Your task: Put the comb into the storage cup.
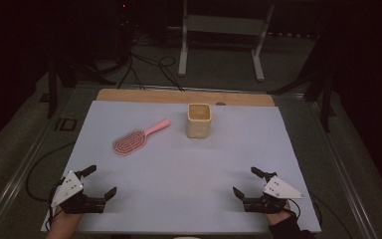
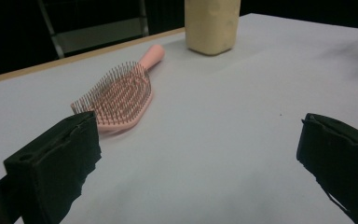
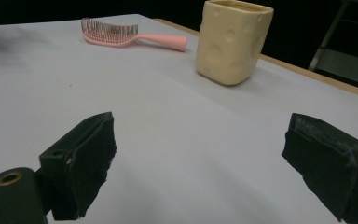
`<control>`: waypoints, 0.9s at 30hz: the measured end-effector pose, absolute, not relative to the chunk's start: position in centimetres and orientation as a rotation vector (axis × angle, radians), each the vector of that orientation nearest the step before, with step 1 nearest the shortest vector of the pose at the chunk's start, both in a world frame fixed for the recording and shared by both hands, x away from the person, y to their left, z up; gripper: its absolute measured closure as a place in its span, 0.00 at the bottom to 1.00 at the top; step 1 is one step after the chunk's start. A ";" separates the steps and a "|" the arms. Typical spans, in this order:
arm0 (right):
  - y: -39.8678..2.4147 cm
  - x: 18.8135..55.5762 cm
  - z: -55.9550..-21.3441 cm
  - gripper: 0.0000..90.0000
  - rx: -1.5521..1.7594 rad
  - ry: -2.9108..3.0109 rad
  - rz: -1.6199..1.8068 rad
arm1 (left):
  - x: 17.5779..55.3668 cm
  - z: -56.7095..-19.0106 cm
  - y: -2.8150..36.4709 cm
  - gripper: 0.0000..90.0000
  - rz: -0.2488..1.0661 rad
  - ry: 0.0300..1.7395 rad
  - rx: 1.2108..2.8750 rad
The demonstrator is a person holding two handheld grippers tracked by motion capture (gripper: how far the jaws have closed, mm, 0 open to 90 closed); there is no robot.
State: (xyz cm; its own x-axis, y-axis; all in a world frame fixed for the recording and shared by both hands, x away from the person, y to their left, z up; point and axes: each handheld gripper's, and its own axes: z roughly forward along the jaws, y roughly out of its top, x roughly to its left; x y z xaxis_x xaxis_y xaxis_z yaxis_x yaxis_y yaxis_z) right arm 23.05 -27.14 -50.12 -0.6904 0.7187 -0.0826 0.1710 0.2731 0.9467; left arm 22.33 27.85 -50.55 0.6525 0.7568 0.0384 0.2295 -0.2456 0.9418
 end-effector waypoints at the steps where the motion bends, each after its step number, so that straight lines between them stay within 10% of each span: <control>1: -27.1 23.0 -50.1 0.10 0.799 2.042 1.424 | 22.3 -50.5 27.9 0.00 0.611 0.792 1.793; 27: -26.9 23.1 -49.8 0.10 0.779 2.030 1.431 | 22.0 -50.1 27.6 0.00 0.602 0.763 1.797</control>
